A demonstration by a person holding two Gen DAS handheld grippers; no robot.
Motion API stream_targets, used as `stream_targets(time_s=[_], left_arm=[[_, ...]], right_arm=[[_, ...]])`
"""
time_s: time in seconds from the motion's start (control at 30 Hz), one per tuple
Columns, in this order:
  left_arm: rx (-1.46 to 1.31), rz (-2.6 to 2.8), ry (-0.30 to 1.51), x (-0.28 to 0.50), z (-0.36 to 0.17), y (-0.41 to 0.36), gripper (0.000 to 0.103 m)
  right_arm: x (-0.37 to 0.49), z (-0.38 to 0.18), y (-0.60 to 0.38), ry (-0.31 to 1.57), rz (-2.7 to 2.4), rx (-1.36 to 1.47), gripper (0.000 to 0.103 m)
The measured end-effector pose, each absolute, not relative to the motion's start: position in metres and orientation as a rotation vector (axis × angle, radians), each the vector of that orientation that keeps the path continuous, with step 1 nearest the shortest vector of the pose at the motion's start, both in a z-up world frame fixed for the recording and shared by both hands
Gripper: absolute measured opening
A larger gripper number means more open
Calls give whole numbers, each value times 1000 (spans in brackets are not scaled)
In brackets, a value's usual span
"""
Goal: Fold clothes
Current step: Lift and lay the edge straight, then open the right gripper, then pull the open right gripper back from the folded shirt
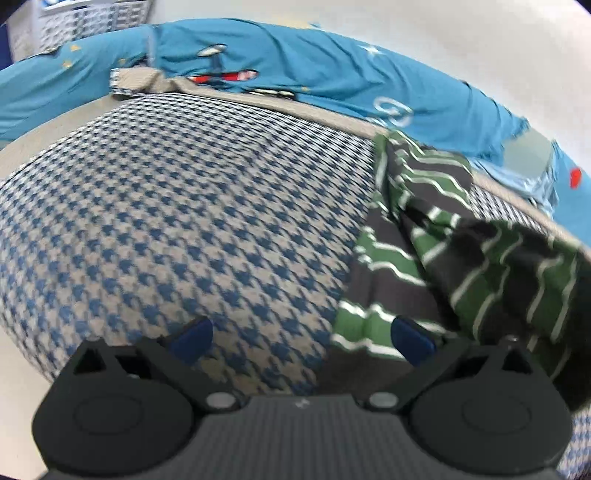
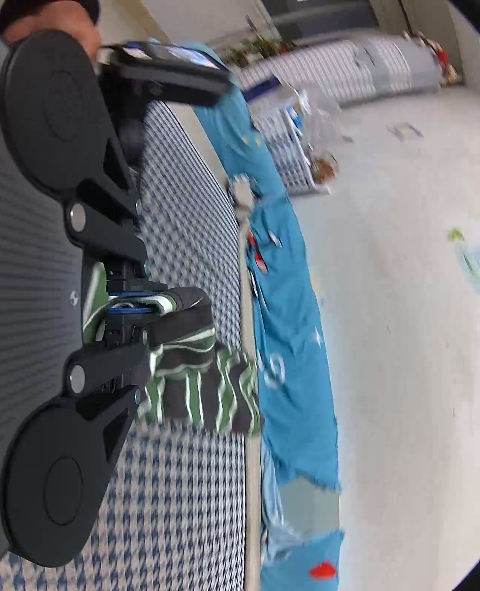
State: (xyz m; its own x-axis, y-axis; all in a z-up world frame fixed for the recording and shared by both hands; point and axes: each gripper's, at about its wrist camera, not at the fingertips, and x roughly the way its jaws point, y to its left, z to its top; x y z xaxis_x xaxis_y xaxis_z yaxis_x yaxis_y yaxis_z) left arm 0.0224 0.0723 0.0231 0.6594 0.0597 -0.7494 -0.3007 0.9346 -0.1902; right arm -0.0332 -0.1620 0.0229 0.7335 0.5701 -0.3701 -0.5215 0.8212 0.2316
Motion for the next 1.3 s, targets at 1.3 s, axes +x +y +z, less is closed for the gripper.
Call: stream_targets(time_s=[1.3], left_arm=[[-286, 221, 801, 14, 16, 75, 103]], right_arm=[[-65, -5, -153, 577, 589, -60, 24]])
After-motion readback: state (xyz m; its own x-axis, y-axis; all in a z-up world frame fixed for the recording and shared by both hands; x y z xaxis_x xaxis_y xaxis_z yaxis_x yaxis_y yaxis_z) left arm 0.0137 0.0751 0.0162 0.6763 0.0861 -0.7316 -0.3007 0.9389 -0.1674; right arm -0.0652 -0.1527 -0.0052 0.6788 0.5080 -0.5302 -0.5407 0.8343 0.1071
